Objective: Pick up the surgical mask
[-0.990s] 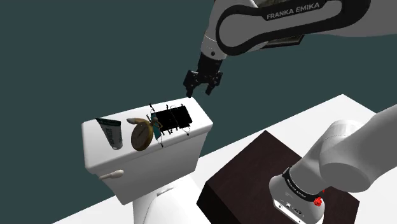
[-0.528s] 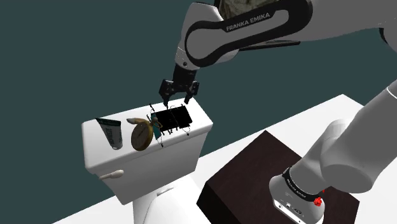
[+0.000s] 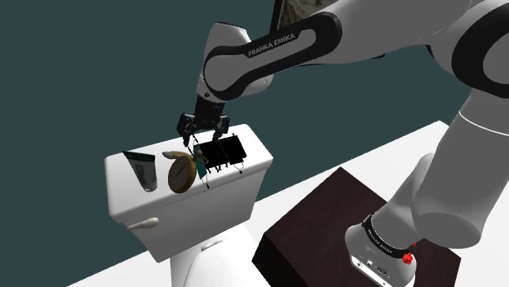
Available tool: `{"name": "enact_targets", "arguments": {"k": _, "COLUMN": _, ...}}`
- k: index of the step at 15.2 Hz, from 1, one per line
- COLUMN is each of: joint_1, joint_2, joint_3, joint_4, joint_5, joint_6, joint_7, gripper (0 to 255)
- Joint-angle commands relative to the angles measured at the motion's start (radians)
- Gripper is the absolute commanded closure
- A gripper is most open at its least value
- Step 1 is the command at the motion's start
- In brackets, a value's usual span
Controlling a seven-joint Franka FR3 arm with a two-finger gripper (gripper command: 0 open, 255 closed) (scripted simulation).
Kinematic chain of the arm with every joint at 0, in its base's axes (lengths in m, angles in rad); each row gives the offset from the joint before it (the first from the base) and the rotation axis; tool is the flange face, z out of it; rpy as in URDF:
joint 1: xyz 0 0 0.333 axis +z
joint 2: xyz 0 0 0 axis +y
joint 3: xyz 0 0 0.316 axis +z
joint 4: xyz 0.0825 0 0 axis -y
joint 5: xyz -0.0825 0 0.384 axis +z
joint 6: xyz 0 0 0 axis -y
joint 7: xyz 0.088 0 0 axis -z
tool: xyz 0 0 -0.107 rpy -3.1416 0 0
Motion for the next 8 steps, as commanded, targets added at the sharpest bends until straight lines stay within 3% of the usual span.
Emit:
{"name": "enact_targets", "arguments": {"k": 1, "joint_1": 0.003, "joint_2": 0.022, "joint_3": 0.002, "joint_4": 0.004, "joint_5": 0.001, "joint_6": 0.019, "joint_7": 0.0, "gripper": 0}}
{"name": "enact_targets", "arguments": {"k": 8, "joint_1": 0.006, "joint_2": 0.065, "joint_3": 0.003, "joint_4": -0.017, "joint_5": 0.008, "joint_6": 0.082, "joint_7": -0.017, "gripper": 0}}
